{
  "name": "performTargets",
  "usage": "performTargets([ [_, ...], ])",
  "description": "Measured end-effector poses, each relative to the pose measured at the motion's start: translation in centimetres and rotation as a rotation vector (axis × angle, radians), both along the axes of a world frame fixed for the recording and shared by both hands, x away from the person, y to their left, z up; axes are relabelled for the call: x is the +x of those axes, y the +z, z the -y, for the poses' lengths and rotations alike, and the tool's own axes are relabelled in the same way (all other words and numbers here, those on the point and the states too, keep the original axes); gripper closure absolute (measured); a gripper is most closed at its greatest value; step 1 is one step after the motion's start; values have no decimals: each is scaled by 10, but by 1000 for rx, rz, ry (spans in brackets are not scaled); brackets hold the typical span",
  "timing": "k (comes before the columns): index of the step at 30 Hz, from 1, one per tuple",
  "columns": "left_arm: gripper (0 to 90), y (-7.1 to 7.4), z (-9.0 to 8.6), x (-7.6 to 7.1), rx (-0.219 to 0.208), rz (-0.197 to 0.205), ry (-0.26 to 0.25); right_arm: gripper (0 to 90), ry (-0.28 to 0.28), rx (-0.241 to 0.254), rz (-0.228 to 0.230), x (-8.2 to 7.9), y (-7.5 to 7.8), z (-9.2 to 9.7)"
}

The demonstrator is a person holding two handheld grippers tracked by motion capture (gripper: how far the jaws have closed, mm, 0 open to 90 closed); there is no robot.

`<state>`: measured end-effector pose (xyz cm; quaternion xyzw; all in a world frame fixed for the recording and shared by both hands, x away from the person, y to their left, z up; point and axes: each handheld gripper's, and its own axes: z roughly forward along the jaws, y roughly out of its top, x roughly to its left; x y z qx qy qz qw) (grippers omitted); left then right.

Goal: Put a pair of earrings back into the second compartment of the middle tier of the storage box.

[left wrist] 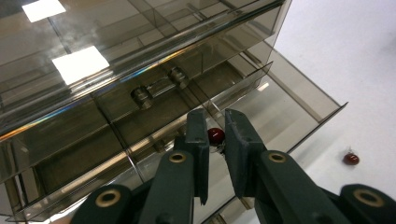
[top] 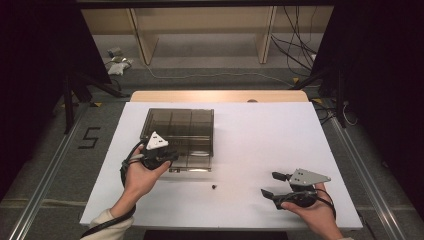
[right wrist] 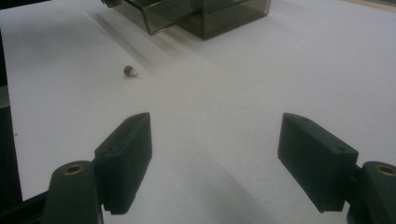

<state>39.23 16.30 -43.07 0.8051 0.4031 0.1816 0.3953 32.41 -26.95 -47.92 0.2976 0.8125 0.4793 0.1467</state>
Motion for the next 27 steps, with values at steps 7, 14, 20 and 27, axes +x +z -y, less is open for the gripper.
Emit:
performTargets([
  [7,794,-7,-2,6,23,-2,12,270,1,-2,0,0,0,0],
  [14,792,-13,-2,9,61,-13,9,270,2,-3,2,0,0,0],
  [20,785,-16,-1,10,80,-18,11,270,2,-4,2,0,0,0],
  [27,732,-15,-1,10,77,-13,14,269,3,-2,3,0,0,0],
])
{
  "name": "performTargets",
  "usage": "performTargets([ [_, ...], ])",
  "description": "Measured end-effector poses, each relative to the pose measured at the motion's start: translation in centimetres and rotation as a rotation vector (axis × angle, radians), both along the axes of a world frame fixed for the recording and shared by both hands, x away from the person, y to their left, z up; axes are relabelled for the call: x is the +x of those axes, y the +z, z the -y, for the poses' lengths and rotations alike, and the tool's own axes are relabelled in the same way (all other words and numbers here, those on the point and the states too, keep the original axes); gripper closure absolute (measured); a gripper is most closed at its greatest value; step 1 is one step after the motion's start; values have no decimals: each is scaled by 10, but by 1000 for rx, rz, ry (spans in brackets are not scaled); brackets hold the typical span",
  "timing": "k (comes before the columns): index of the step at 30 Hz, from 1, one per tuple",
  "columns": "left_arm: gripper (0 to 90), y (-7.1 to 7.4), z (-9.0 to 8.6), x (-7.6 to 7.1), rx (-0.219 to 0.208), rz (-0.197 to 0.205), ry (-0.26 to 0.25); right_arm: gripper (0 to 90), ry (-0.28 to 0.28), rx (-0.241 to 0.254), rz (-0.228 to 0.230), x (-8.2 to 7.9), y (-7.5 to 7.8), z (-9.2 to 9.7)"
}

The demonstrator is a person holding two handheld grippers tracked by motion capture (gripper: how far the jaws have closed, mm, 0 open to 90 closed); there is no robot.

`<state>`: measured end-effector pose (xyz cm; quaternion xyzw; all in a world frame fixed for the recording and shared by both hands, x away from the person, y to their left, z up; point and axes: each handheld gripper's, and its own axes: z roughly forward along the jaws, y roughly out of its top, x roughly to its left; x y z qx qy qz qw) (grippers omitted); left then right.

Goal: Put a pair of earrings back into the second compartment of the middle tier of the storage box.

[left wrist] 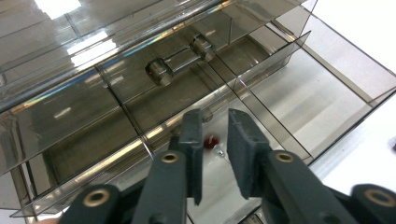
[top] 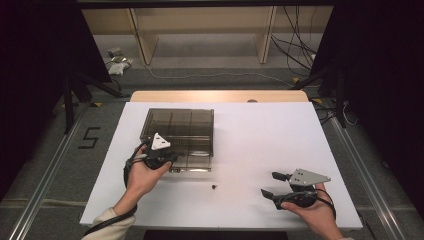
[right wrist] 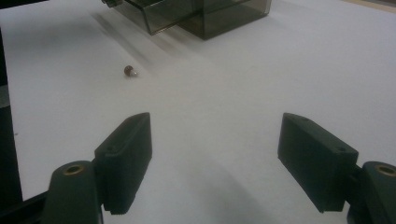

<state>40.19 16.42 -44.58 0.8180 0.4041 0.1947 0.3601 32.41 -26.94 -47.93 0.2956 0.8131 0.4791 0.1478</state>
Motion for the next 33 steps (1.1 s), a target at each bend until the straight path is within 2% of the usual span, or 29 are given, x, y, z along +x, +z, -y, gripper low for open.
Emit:
performTargets([
  [7,640,4,-2,-2,-10,31,11,269,0,0,0,0,0,0],
  [9,586,7,-2,-3,-13,43,24,269,0,0,1,0,0,0],
  [12,485,8,-2,-5,-13,35,28,269,1,-1,-1,0,0,0],
  [18,316,18,8,-15,-67,35,21,269,1,-1,0,0,0,0],
  [21,272,22,17,-22,-103,15,-26,268,1,1,1,0,0,0],
  [24,288,20,29,-31,-138,-10,-80,268,2,3,0,0,0,0],
  [28,302,14,47,-44,-112,-25,-150,268,2,4,1,0,1,0],
  [33,348,5,64,-52,-82,-32,-228,267,3,3,1,0,1,0],
])
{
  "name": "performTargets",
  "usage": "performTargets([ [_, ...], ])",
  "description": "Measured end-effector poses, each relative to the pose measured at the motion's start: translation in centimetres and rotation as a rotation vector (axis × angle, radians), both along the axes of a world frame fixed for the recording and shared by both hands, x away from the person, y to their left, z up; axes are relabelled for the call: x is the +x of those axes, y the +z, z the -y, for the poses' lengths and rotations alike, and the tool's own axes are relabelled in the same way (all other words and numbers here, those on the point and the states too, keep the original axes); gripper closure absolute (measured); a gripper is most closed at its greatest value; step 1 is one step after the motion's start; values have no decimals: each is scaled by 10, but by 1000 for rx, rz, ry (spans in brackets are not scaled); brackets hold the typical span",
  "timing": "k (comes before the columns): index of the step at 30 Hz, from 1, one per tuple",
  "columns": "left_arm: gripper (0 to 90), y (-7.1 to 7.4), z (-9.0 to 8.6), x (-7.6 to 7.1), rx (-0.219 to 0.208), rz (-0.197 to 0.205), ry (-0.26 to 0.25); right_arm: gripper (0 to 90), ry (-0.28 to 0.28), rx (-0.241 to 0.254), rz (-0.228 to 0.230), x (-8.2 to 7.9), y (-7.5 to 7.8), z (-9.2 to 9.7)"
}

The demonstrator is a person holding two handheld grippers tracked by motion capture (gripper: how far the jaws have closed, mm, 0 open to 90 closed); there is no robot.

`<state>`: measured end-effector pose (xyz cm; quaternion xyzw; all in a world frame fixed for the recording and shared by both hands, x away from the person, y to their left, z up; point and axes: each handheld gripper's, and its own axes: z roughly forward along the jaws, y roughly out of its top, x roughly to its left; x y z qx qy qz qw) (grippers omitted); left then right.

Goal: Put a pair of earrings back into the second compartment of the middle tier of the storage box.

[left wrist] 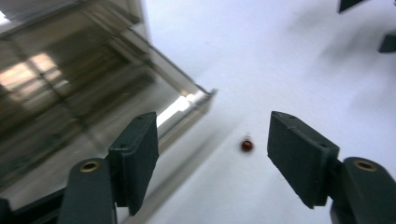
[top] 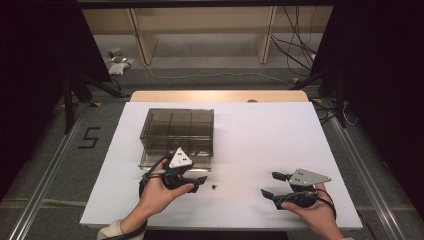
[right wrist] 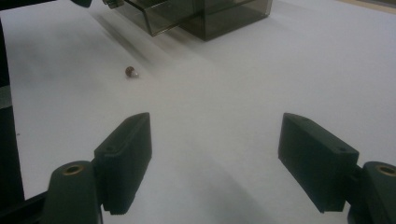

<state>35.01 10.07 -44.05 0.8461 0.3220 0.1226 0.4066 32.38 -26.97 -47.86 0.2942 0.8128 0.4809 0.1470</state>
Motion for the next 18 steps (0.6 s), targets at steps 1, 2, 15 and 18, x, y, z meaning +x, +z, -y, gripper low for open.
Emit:
performTargets([
  [1,367,-2,3,-1,2,-5,-10,267,0,0,0,0,0,0],
  [2,373,-3,4,-1,7,-11,-24,267,1,0,-2,0,0,0],
  [15,477,-26,35,1,81,-49,-88,267,1,-2,0,0,-1,-1],
  [18,519,-31,41,2,92,-50,-97,267,2,-3,-1,0,-1,-1],
])
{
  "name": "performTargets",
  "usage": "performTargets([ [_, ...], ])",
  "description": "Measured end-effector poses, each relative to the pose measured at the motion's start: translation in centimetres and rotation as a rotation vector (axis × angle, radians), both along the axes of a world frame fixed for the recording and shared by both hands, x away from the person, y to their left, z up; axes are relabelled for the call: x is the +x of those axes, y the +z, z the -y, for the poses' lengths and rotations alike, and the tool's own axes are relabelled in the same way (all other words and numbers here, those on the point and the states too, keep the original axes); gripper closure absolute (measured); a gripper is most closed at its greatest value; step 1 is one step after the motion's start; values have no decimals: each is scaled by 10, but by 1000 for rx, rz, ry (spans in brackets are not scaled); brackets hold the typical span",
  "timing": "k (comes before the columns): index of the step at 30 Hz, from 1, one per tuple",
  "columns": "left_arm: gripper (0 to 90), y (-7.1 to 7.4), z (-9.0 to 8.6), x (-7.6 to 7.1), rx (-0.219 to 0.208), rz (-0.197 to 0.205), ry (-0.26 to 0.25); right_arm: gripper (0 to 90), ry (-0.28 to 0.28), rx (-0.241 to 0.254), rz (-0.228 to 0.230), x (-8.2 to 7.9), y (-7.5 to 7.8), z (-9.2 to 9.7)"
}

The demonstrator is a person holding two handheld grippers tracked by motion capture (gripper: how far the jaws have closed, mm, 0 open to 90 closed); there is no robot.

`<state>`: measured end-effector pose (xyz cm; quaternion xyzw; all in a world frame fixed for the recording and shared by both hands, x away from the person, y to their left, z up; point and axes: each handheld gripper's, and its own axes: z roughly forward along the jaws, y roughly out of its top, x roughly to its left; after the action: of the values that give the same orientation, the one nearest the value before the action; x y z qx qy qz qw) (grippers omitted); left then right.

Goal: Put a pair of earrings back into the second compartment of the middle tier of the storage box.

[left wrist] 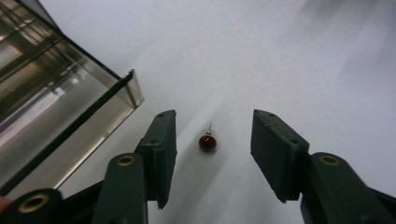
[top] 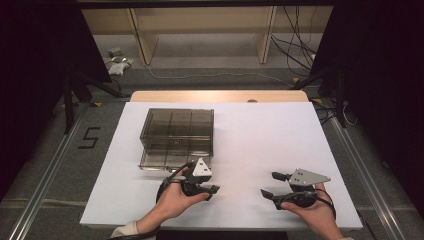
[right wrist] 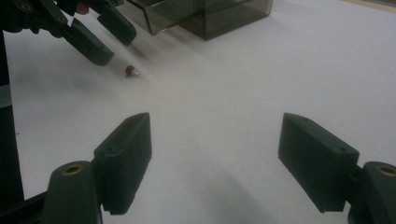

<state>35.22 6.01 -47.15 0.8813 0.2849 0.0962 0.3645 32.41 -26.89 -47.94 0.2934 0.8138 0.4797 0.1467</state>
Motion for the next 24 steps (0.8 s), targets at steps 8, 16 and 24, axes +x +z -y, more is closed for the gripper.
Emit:
performTargets([
  [8,574,-11,6,6,47,-4,13,267,2,-1,1,0,0,0],
  [16,611,-14,8,9,55,-18,10,266,1,-2,0,0,0,0],
  [24,629,-14,11,9,65,-18,10,267,1,-2,0,0,0,0],
])
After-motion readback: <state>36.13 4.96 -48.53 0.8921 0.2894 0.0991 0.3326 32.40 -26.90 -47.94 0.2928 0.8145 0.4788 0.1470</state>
